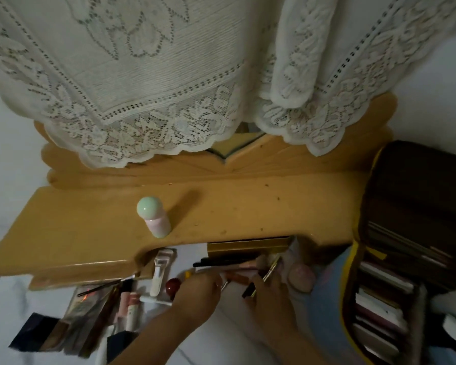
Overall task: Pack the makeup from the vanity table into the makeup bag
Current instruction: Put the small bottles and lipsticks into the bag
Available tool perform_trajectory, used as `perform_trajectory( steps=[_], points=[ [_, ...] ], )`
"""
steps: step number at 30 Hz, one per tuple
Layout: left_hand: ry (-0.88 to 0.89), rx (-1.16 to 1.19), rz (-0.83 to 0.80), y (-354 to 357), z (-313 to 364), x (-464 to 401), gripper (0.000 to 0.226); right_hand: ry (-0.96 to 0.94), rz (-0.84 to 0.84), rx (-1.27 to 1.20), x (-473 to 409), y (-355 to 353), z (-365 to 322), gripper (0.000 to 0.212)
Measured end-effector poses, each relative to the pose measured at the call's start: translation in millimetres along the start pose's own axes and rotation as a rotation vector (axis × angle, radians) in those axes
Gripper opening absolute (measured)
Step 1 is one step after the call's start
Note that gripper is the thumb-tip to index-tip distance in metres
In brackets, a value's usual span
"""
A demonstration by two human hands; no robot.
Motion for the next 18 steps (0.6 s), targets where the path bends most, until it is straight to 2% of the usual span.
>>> perform_trajectory(
  steps=[2, 4, 7, 11, 16, 18],
  points=[
    [0.157, 0.022, 0.129, -12, 19, -5, 0.026, 0.055, 0.057, -0.030, 1, -3, 2, 0.044],
    [0.212, 0.043, 0.041, 4, 27, -8, 0.034, 0.116, 0.129, -0.053, -1, -8, 2, 0.057],
    [0.162, 0.020, -0.049, 34, 15, -15, 0.035, 0.223, 0.218, -0.104, -9, -12, 3, 0.067],
    [0.185, 0.005, -0.107, 44, 13, -16, 0.033, 0.339, 0.325, -0.076, -12, -11, 13, 0.058],
    [0.205, 0.040, -0.086, 42, 13, -20, 0.034, 0.327, 0.300, -0.063, -6, -8, 20, 0.049],
    [0.211, 0.089, -0.095, 42, 15, -21, 0.036, 0.331, 0.279, -0.137, -1, -8, 23, 0.048]
  ],
)
Point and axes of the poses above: each hand's wrist, its own x-axis away from the middle knuckle, its own y-axis out of the palm, z = x × y, the point moved 10 cm from there along -x, towards the middle knuckle, and after that the axes turned 11 degrees about -x, right-handed, at the moved point
